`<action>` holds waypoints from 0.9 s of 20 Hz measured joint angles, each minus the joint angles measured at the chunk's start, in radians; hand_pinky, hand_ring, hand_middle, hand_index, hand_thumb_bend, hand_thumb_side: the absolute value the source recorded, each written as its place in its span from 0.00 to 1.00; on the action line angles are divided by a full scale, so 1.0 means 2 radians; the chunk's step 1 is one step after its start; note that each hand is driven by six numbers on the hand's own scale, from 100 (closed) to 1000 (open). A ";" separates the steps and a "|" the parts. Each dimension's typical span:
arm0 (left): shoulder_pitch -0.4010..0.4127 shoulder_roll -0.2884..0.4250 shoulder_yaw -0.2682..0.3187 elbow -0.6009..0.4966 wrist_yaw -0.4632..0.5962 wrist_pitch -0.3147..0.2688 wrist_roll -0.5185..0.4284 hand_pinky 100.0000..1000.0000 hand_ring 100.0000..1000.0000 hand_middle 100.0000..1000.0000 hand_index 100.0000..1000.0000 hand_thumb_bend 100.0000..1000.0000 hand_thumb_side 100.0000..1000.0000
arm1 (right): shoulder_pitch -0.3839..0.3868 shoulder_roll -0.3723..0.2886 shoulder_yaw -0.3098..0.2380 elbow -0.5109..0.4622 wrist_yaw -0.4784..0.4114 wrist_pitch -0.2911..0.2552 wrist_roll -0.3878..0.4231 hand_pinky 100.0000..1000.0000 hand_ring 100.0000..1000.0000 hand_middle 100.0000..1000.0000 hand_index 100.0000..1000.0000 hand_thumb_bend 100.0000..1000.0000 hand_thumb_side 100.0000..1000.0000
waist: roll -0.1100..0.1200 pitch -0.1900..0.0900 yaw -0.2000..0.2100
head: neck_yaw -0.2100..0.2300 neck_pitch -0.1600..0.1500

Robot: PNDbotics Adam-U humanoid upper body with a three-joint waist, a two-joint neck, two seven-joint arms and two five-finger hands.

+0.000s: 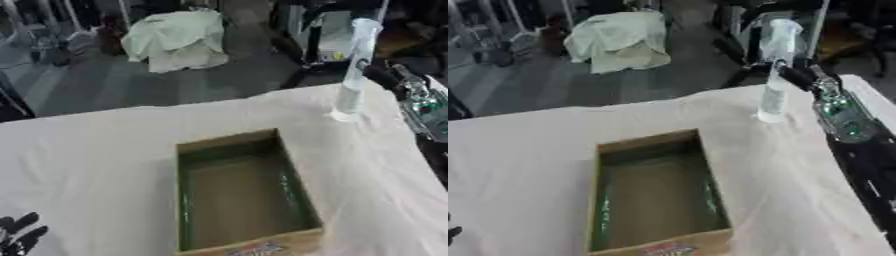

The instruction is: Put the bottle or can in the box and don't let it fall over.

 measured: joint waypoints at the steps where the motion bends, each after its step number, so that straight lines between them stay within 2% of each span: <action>1: 0.000 0.000 0.000 0.000 0.000 0.000 0.000 1.00 0.81 0.89 0.75 0.00 0.90 | 0.000 0.000 0.000 0.000 -0.001 0.000 0.000 1.00 1.00 1.00 1.00 0.00 0.57 | 0.000 0.001 0.000 | 0.000 -0.001; 18: -0.004 -0.004 0.000 0.000 -0.002 -0.001 0.000 1.00 0.81 0.89 0.76 0.00 0.91 | -0.008 -0.012 0.000 0.000 -0.004 -0.004 -0.003 1.00 1.00 1.00 1.00 0.00 0.57 | 0.002 0.016 0.005 | -0.002 -0.013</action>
